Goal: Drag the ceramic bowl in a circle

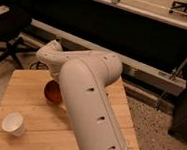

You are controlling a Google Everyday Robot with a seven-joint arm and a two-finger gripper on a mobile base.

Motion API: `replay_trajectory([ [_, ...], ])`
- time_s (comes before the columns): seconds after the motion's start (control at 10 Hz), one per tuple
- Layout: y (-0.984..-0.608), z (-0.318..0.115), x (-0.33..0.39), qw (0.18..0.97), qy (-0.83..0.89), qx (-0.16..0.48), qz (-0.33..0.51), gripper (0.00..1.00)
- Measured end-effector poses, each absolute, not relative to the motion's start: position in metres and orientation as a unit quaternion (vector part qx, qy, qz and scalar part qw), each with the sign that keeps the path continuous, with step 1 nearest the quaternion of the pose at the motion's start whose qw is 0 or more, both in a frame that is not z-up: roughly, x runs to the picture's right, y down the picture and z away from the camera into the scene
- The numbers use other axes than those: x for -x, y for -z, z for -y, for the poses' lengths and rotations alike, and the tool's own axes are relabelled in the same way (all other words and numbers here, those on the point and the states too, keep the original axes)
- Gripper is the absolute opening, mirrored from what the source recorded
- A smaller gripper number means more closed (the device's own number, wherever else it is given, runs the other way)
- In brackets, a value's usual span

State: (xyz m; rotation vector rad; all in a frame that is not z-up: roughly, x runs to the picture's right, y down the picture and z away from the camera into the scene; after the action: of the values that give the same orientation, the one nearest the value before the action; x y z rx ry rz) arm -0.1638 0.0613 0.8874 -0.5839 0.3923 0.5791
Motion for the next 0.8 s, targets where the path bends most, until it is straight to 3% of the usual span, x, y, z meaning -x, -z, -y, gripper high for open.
replay_trajectory([
  [0.5, -0.831, -0.137, 0.165, 0.909, -0.143, 0.323, -0.219, 0.00],
  [0.8, -0.819, -0.149, 0.242, 0.926, -0.086, 0.329, -0.166, 0.00],
])
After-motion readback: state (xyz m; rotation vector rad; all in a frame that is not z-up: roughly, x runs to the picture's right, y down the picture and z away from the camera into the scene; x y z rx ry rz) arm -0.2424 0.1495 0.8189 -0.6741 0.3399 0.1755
